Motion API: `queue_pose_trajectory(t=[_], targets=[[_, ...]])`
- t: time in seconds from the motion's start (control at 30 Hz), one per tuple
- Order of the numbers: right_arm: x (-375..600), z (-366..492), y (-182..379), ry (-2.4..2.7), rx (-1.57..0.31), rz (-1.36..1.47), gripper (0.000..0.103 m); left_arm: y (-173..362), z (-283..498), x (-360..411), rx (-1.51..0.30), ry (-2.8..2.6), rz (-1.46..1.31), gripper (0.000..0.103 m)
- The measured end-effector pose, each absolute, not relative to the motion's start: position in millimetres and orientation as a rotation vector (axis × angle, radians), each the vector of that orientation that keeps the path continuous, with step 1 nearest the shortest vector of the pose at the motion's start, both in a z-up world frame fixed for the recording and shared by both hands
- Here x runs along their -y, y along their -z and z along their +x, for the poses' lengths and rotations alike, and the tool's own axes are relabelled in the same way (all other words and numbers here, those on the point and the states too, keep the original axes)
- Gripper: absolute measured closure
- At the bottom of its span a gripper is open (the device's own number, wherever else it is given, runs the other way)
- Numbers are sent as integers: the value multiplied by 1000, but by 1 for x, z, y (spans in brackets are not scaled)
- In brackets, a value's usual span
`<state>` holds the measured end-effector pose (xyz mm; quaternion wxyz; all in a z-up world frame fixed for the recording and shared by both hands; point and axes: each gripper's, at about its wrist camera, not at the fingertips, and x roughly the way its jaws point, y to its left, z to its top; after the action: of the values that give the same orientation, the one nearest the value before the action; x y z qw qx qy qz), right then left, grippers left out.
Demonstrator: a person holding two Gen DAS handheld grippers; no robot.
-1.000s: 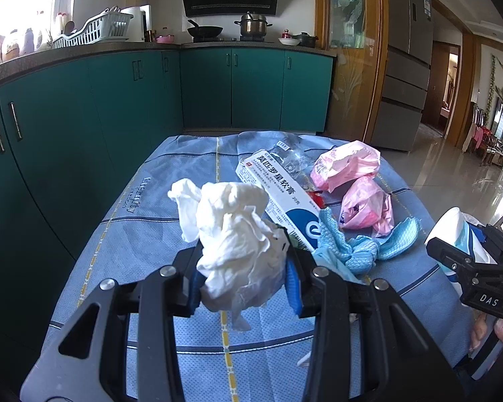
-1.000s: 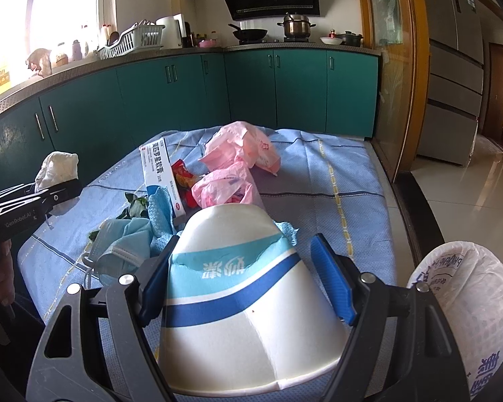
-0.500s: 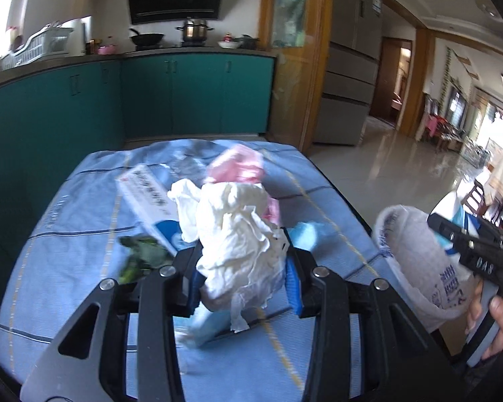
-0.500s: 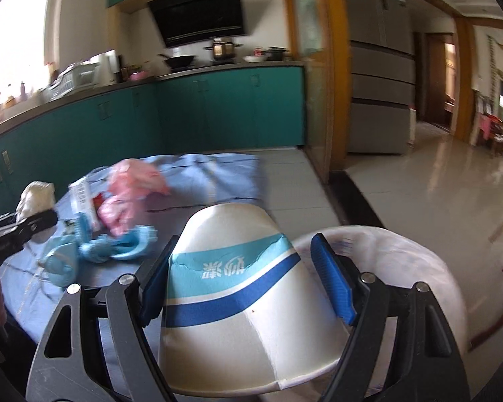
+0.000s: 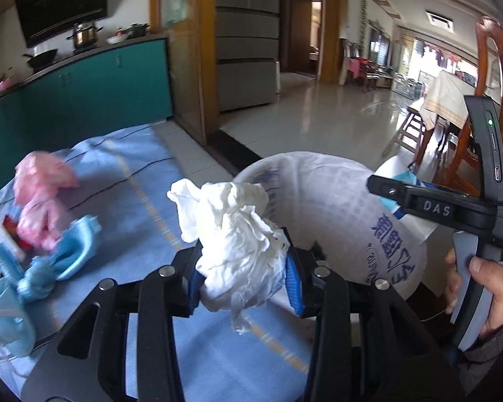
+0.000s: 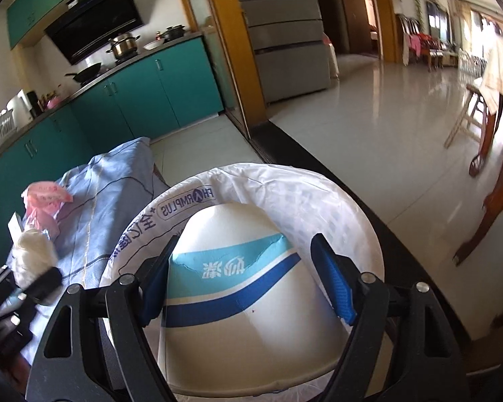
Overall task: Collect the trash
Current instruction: 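Open the right tool over the bin while the left tool opens to drop tissues, then move both open tools back over the table toward the blue cloth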
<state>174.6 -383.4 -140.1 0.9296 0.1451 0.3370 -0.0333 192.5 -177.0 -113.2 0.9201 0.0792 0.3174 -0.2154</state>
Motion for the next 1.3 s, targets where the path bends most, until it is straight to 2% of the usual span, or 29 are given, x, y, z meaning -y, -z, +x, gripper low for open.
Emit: queue_pose_trajectory(t=[0.2,0.3,0.37,0.57,0.73,0.8,0.97,1.3], targets=[[386,172,138,140,-676,237,26,143,211,215,-738,468,137,62],[388,174,141,136,-687,233,26,154,212,225,-759,489,123,48],[388,174,142,135,-693,228,26,154,209,227,-739,478,141,32],[383,176,144,109,-718,214,26,140,203,210,-684,442,139,23],[378,179,145,89,-730,215,25,133,195,189,-653,379,137,21],[378,178,144,85,-723,226,20,131,194,180,-647,361,136,20],[375,180,139,87,-706,251,14,124,191,156,-616,303,155,17],[310,201,120,-51,-673,214,12,106,188,89,-581,174,140,15]])
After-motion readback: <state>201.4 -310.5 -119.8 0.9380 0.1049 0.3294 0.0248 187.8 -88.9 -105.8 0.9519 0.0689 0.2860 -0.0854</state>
